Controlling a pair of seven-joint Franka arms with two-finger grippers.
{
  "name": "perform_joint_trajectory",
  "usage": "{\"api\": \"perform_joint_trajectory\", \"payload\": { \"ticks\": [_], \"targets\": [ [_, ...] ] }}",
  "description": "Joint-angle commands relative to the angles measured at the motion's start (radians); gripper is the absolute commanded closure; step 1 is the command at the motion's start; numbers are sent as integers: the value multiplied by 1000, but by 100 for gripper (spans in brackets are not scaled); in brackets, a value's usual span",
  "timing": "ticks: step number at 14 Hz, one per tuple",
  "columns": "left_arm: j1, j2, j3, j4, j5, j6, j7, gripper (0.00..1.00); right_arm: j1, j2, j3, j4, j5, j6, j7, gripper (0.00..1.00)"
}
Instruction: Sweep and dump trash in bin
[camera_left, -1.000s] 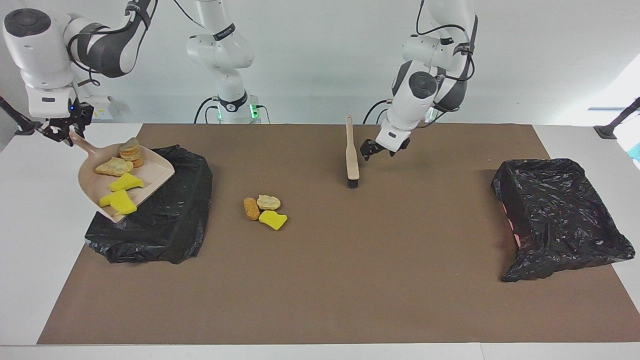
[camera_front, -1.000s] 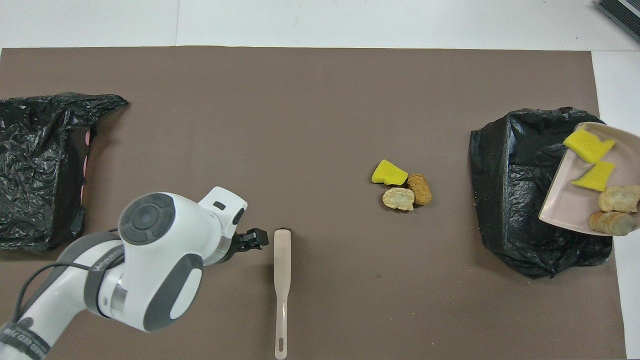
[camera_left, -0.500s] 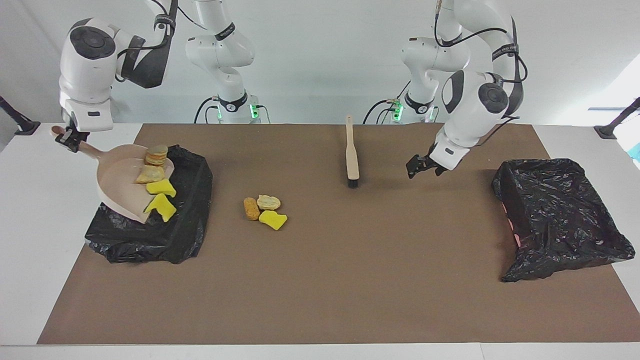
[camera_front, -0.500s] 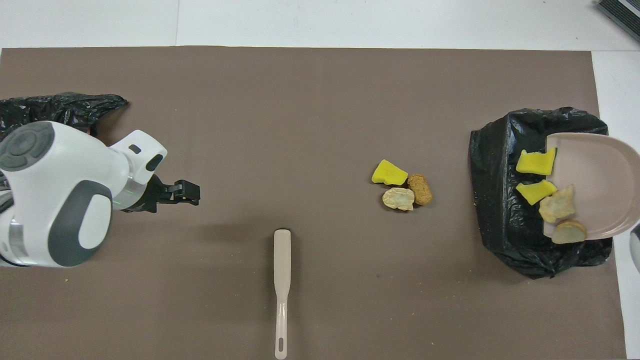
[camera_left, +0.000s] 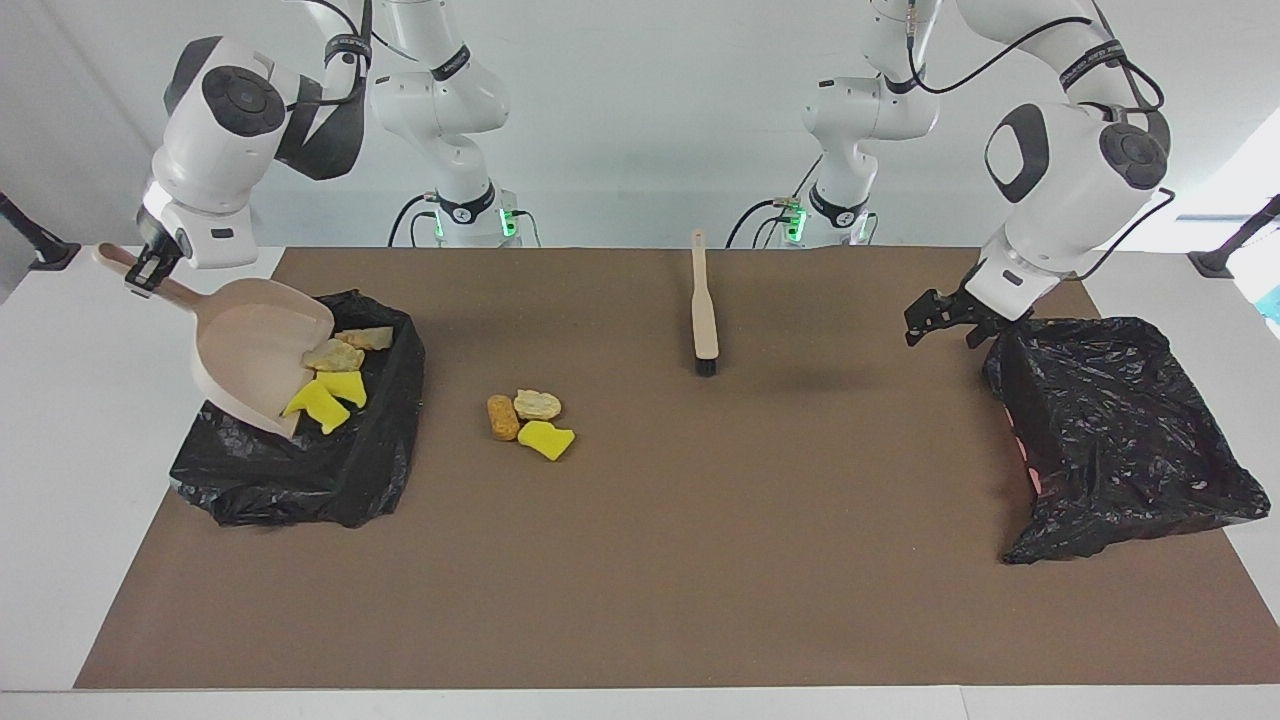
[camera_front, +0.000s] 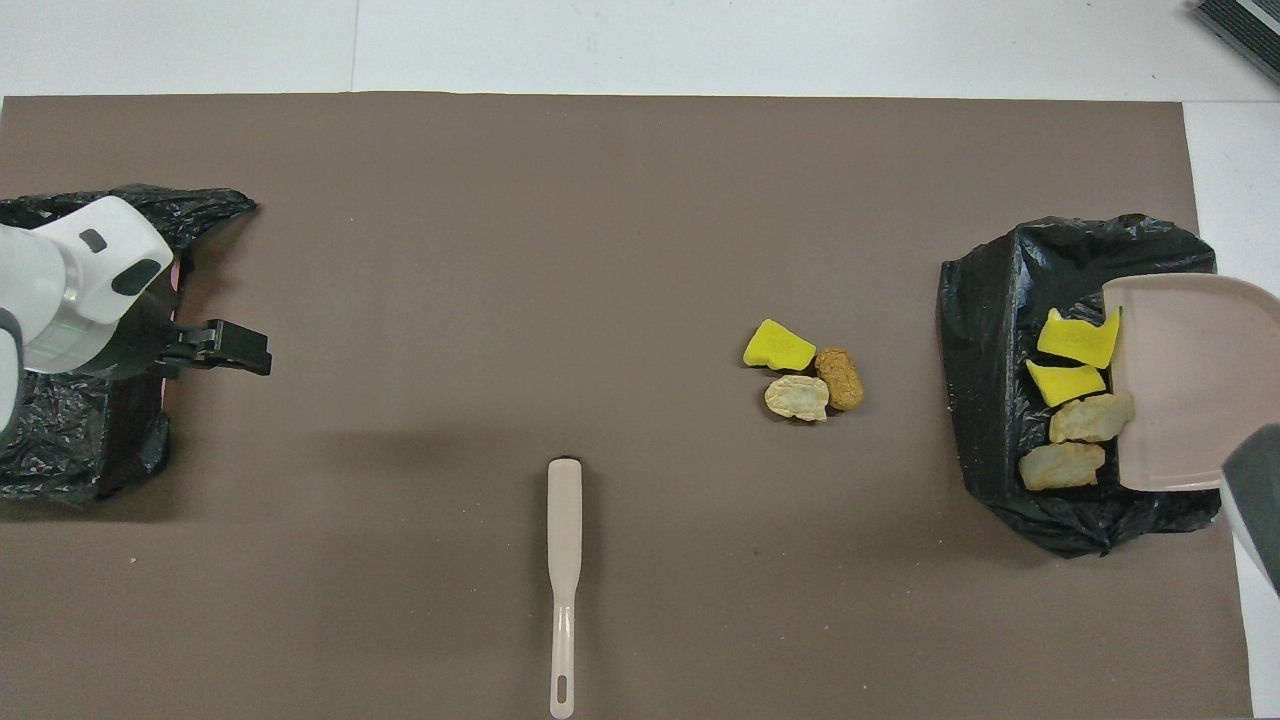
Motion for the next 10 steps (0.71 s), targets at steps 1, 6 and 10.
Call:
{"api": "perform_joint_trajectory", "payload": {
  "ticks": [1, 6, 10],
  "targets": [
    [30, 26, -11, 122, 23, -100, 8, 0, 4, 14, 7, 69, -60, -90, -38, 100],
    [36, 31, -11, 295, 72, -241, 20, 0, 15, 16, 151, 236, -13, -348, -22, 100],
    [33, -8, -13, 276, 73, -241, 23, 0, 20, 5, 217, 230, 347, -394, 368, 100]
  ]
}}
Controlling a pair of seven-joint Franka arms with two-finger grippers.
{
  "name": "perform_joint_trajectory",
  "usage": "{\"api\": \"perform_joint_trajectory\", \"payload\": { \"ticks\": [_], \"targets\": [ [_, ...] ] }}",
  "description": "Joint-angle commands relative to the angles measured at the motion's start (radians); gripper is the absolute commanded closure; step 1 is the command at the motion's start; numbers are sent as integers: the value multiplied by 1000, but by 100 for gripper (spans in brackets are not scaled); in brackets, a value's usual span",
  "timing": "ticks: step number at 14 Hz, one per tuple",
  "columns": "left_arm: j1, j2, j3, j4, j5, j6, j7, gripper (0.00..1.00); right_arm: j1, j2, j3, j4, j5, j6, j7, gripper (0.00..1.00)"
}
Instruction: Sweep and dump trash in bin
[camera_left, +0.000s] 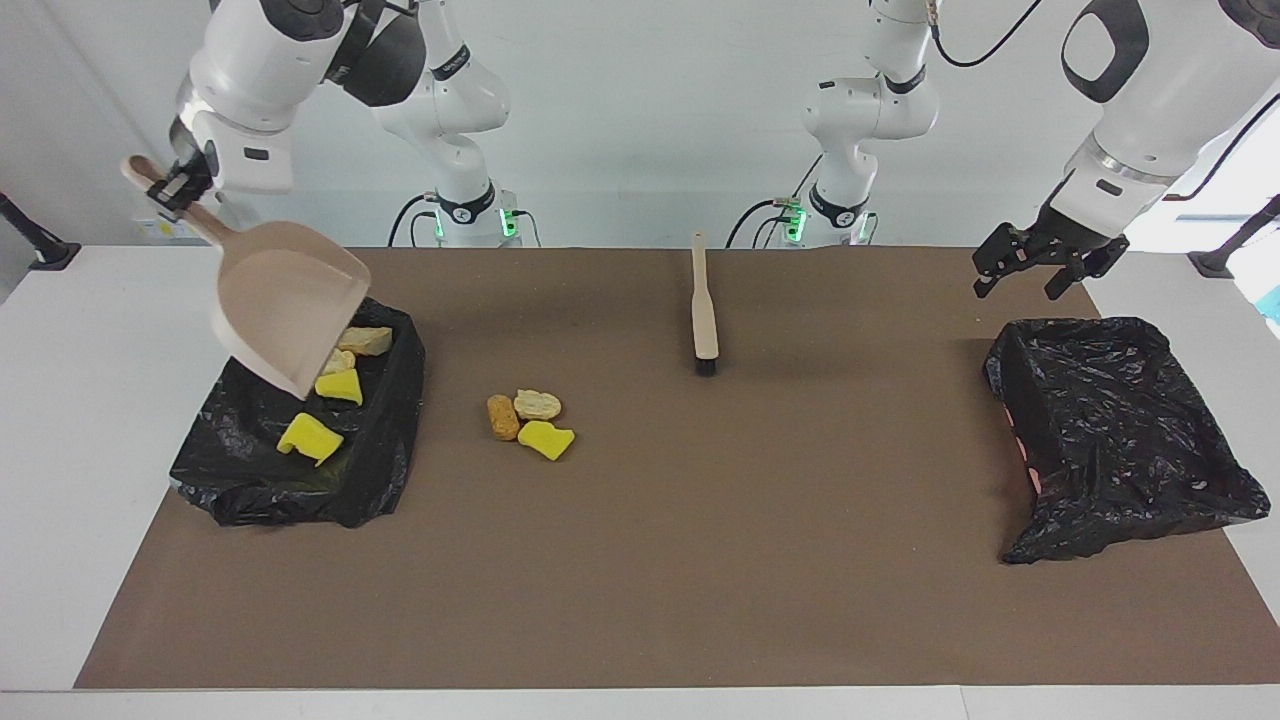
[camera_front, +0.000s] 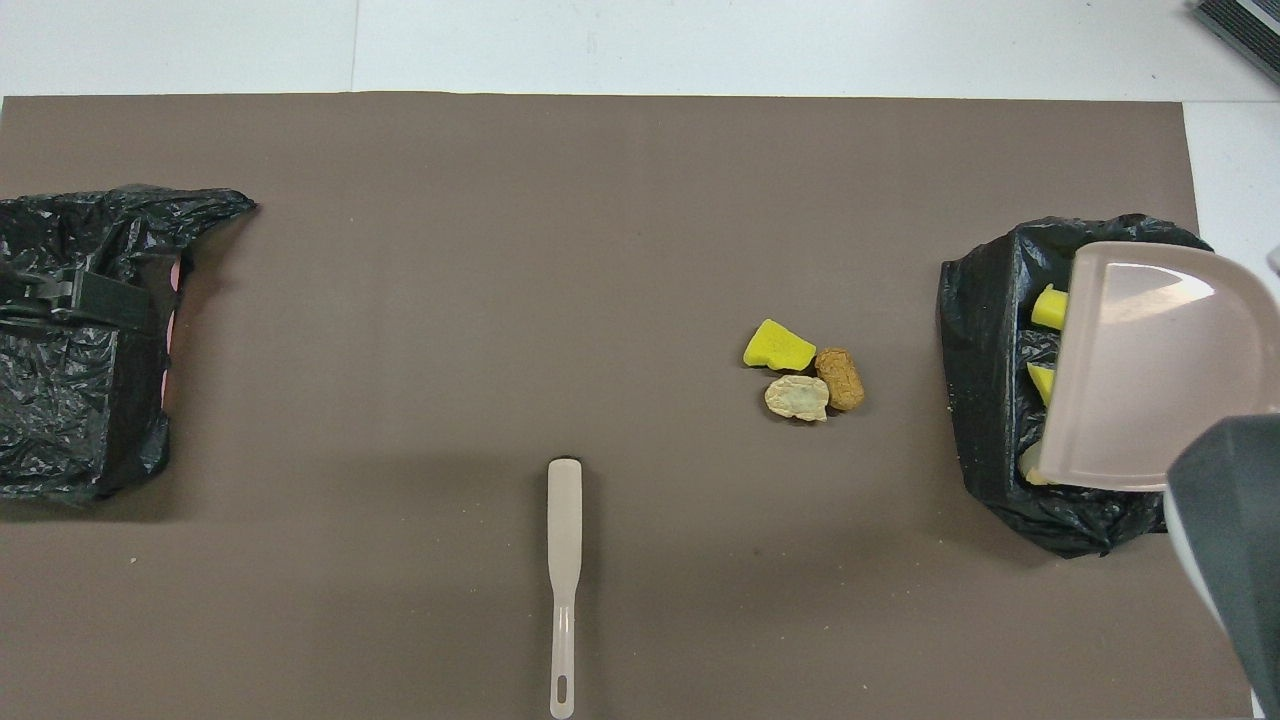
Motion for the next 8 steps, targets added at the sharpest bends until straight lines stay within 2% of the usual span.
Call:
{"api": "perform_joint_trajectory", "payload": {
  "ticks": [1, 5, 8],
  "targets": [
    [7, -12, -12, 7, 36, -26, 18, 0, -10, 13, 2, 11, 236, 2, 215, 100],
    [9, -34, -17, -8, 64, -39, 42, 0, 74, 24, 16, 10, 536, 79, 739, 100],
    [13, -32, -15, -7, 62, -38, 30, 0, 225, 140, 19, 19, 584, 194, 1079, 100]
  ]
}}
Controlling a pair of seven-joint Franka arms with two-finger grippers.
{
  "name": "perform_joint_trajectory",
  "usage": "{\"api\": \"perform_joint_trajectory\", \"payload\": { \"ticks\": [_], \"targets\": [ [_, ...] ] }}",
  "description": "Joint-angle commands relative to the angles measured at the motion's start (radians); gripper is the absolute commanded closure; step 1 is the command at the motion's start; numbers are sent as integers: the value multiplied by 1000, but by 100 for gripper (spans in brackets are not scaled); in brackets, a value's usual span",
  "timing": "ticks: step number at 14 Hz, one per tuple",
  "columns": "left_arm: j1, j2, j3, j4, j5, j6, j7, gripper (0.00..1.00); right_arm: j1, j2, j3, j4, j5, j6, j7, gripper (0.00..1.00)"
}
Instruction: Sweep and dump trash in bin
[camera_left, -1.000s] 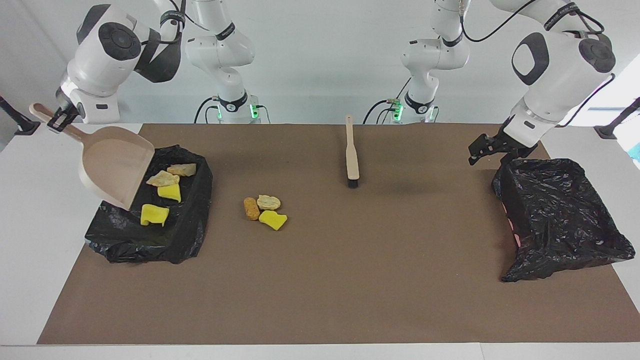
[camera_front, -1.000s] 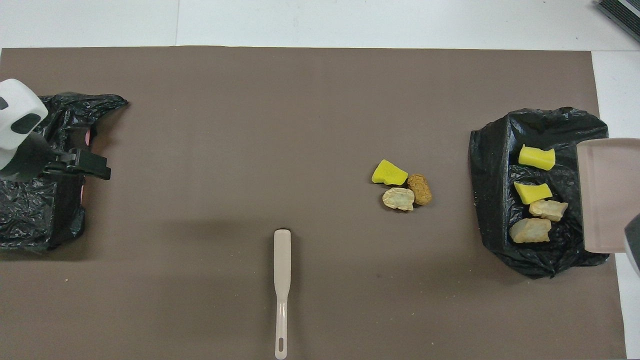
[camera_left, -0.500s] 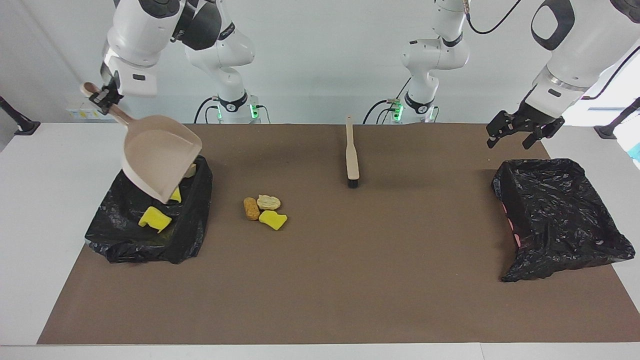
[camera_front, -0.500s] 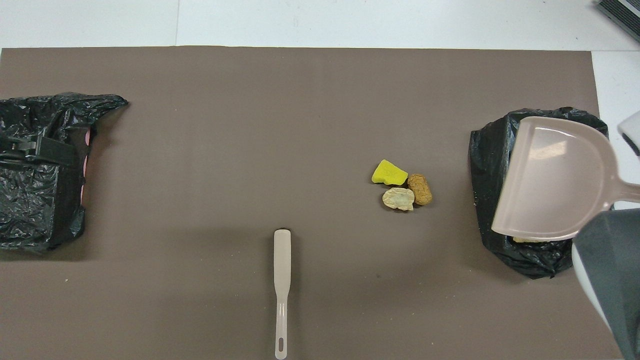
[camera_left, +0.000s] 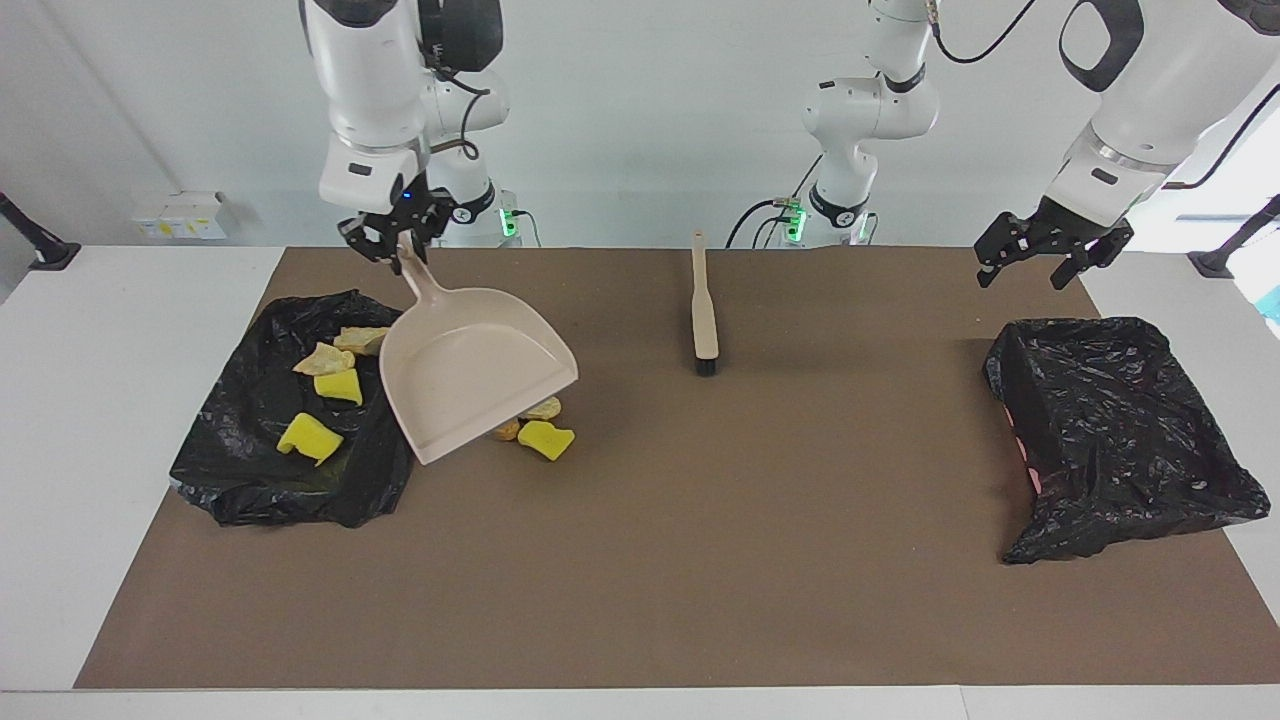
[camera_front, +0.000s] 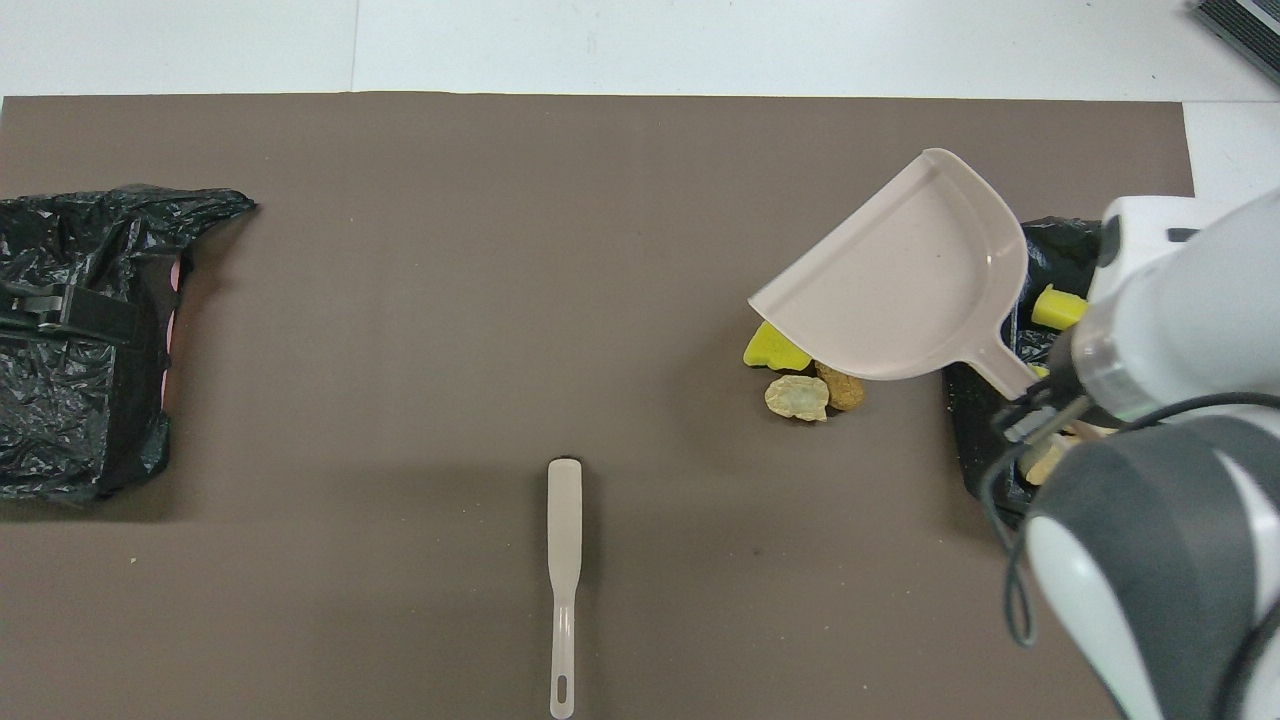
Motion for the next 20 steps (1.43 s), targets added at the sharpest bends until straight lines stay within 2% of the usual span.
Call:
{"api": "perform_joint_trajectory", "payload": {
  "ticks": [1, 4, 8, 10, 12, 16, 19, 20],
  "targets": [
    [12, -13, -9, -5, 21, -7, 5, 0, 101, 112, -2, 23, 75, 79, 269, 100],
    [14, -13, -6, -5, 21, -6, 5, 0, 201, 258, -2, 127, 168, 185, 613, 100],
    [14, -13, -6, -5, 21, -6, 5, 0, 305, 489, -2, 328, 179, 277, 828, 100],
    [14, -13, -6, -5, 23, -6, 5, 0, 355, 585, -2, 379, 178, 358, 902, 100],
    [14, -13, -4, -5, 23, -6, 5, 0, 362, 626, -2, 384, 178, 422, 930, 100],
    [14, -13, -6, -5, 23, -6, 5, 0, 385, 655, -2, 373, 179, 464, 931, 100],
    [14, -13, -4, -5, 23, -6, 5, 0, 418, 683, -2, 350, 178, 545, 930, 100],
    [14, -13, -4, -5, 23, -6, 5, 0, 407, 683, -2, 351, 167, 532, 928, 97]
  ]
}}
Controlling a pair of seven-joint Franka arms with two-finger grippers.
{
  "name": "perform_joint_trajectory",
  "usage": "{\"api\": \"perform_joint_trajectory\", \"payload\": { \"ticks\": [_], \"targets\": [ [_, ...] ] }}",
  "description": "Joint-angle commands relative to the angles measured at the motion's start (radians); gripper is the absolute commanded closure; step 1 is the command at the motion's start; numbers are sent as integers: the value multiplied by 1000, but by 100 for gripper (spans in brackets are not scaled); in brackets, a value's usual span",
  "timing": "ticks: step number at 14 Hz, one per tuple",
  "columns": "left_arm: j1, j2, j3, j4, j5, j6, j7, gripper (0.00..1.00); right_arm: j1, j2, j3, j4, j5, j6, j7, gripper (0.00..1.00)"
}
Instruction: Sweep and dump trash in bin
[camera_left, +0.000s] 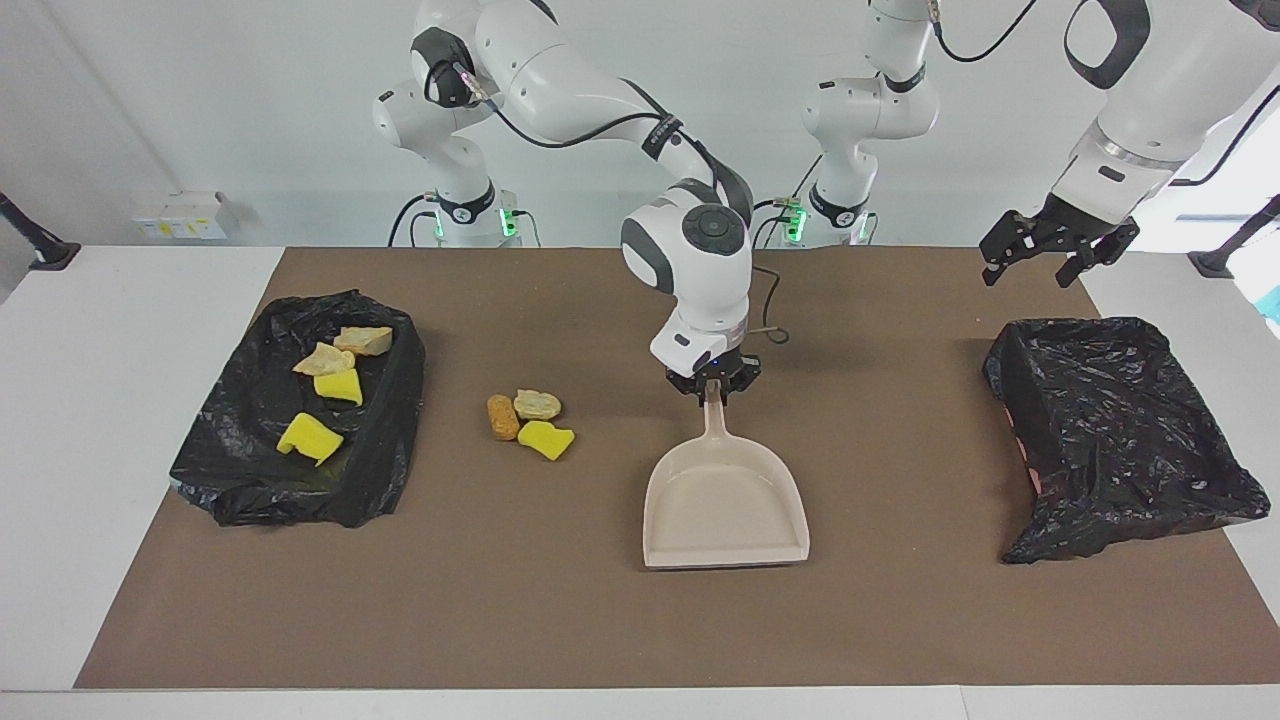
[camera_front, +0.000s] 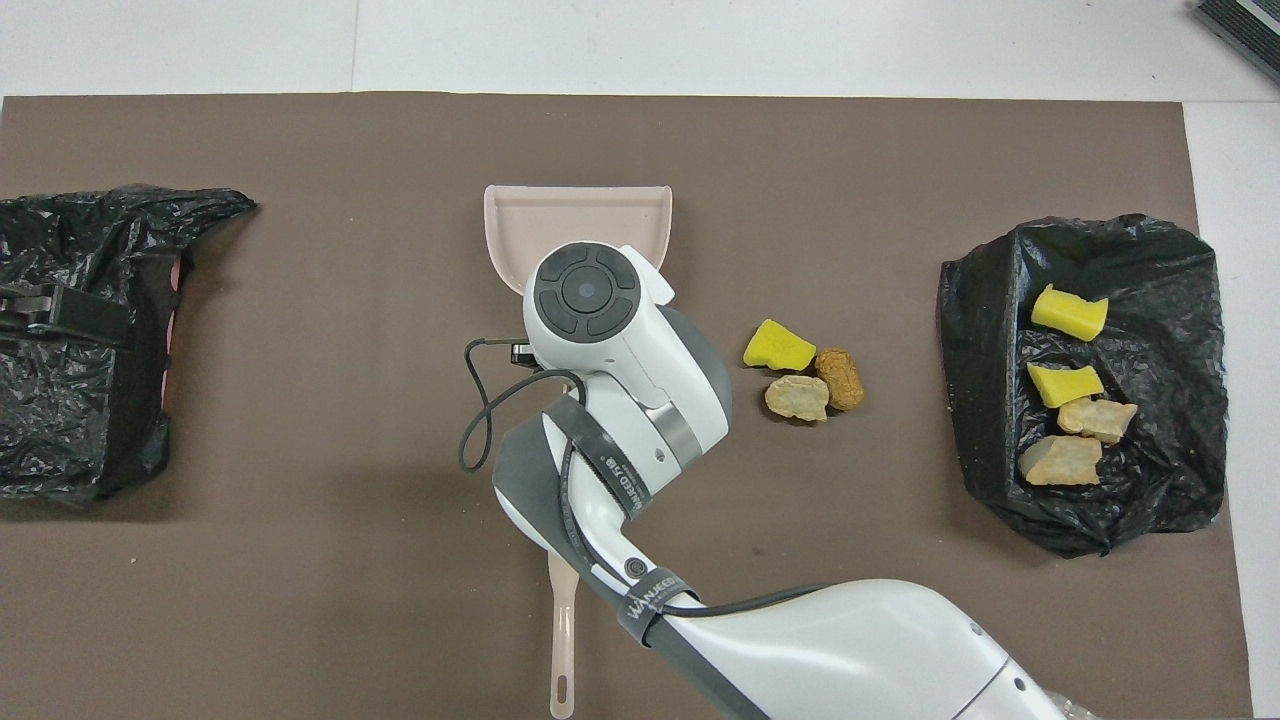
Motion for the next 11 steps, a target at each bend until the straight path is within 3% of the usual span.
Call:
{"api": "perform_joint_trajectory", "payload": {
  "ticks": [1, 3, 4, 5, 8, 11],
  "targets": [
    [10, -12, -8, -5, 19, -6, 5, 0, 1, 17, -4, 10, 9, 18, 4, 92],
    [9, -12, -9, -5, 19, -6, 5, 0, -5, 9, -5, 11, 9, 15, -9, 56],
    [4, -12, -9, -5, 19, -5, 4, 0, -8, 0, -5, 11, 5, 15, -38, 10],
    [-1, -10, -9, -4, 18, -2, 8, 0, -8, -29, -5, 8, 2, 4, -80, 0],
    [-4, -9, -12, -4, 11, 3, 11, 0, -11, -148, -7, -10, 17, -180, -99, 0],
    [-40, 26, -21, 3, 11, 9, 2, 0, -25, -352, -5, -177, 50, -225, -101, 0]
  ]
}}
